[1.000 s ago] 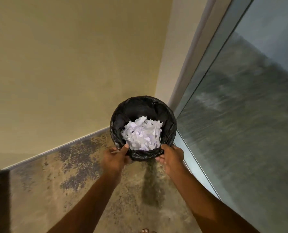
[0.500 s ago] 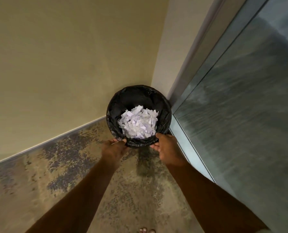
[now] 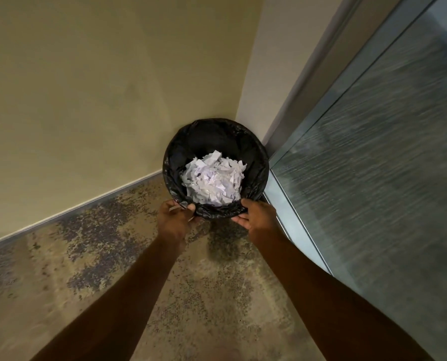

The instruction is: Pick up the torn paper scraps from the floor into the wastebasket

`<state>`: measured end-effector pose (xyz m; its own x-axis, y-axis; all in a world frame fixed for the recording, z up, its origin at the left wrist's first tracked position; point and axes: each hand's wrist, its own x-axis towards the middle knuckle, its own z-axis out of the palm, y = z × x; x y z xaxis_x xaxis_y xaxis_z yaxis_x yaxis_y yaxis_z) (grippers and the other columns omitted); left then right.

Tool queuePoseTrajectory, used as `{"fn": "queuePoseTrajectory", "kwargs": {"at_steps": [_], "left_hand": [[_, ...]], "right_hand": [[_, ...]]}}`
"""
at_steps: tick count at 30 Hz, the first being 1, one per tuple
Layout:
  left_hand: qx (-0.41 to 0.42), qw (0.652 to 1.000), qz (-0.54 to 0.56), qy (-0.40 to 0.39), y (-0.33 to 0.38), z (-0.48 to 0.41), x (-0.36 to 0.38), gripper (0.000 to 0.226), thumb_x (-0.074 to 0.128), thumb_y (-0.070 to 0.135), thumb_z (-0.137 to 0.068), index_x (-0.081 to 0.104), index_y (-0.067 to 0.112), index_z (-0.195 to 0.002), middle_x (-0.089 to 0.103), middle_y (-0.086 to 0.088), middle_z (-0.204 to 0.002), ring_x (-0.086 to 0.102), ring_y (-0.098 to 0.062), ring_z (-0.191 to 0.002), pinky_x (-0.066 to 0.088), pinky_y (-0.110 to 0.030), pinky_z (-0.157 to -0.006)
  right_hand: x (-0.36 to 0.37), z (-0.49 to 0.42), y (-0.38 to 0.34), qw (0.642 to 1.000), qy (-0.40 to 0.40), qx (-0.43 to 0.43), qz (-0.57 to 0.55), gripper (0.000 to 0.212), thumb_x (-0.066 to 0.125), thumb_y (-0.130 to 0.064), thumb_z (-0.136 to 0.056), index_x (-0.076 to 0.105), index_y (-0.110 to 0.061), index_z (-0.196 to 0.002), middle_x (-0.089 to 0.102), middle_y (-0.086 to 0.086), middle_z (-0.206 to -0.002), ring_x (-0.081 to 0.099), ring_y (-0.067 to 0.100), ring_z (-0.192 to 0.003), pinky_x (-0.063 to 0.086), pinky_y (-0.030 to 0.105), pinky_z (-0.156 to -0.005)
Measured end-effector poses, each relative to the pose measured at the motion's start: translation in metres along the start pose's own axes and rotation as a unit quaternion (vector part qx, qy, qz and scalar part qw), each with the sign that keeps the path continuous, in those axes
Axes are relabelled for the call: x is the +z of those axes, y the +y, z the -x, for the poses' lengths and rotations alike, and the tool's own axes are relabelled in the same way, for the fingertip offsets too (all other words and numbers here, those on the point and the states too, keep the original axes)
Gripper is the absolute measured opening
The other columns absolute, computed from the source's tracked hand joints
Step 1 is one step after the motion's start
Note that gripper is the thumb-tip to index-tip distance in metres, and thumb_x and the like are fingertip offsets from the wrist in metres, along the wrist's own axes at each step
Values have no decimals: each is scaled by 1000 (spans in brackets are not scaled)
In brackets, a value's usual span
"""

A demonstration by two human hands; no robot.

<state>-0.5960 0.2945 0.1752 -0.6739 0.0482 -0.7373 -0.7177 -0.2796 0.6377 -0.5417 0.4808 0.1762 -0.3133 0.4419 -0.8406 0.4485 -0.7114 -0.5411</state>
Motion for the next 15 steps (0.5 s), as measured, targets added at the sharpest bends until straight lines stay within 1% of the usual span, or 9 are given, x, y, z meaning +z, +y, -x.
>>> {"fn": "queuePoseTrajectory", "kwargs": {"at_steps": [2, 5, 7, 9, 11, 13, 14, 15], "left_hand": [[-2, 1000, -5, 5, 1, -2, -1, 43, 64, -17, -94, 46, 22, -97, 52, -30, -150, 57, -51, -133, 63, -48, -87], [-3, 1000, -25, 9, 1, -5, -3, 43, 67, -15, -93, 47, 22, -101, 53, -30, -147, 60, -49, -129, 62, -51, -89], [-8, 999, -45, 16, 4, -5, -4, 41, 70, -11, -93, 47, 18, -110, 57, -27, -144, 64, -46, -125, 62, -48, -85], [-26, 997, -67, 14, 11, -1, -4, 46, 76, 1, -93, 47, 15, -125, 59, -24, -143, 66, -42, -122, 61, -44, -83], [-40, 993, -114, 15, 22, 9, -4, 67, 82, 24, -92, 43, 20, -146, 58, -16, -145, 65, -37, -124, 59, -50, -93], [-39, 986, -161, 35, 35, 25, -4, 88, 82, 44, -89, 31, 28, -160, 49, -14, -153, 55, -38, -133, 53, -58, -105], [-27, 983, -179, 43, 40, 34, -4, 93, 80, 49, -89, 27, 29, -163, 42, -16, -160, 50, -40, -139, 49, -61, -109], [-14, 983, -177, 41, 40, 44, -7, 95, 78, 50, -90, 24, 29, -165, 34, -17, -166, 45, -42, -144, 45, -63, -111]], "right_hand": [[1, -2, 1, 1000, 4, -2, 9, 26, 71, -2, -98, 68, 6, -122, 76, 25, -110, 77, 31, -80, 66, 38, -59], [0, -2, 1, 1000, 6, -3, 23, 28, 72, -5, -98, 68, 5, -124, 75, 25, -116, 76, 33, -86, 66, 38, -59], [-3, 3, -4, 999, -13, 4, 37, 32, 74, -10, -99, 66, 2, -127, 72, 21, -121, 74, 34, -92, 67, 39, -62], [-8, 7, -8, 997, -40, 11, 69, 38, 77, -21, -98, 65, -5, -130, 70, 17, -126, 74, 37, -99, 68, 44, -69], [-13, 17, -13, 992, -37, 17, 119, 43, 81, -32, -95, 64, -13, -130, 70, 11, -123, 75, 38, -99, 66, 52, -79], [-18, 33, -20, 987, -3, 7, 161, 45, 82, -42, -91, 64, -19, -126, 68, 6, -119, 73, 37, -100, 64, 59, -83], [-20, 43, -23, 985, 11, -8, 174, 48, 83, -44, -90, 63, -21, -126, 67, 4, -117, 72, 34, -100, 64, 59, -82], [-26, 53, -23, 984, 14, -29, 175, 49, 84, -43, -89, 62, -21, -128, 67, 2, -114, 71, 27, -98, 66, 55, -81]]}}
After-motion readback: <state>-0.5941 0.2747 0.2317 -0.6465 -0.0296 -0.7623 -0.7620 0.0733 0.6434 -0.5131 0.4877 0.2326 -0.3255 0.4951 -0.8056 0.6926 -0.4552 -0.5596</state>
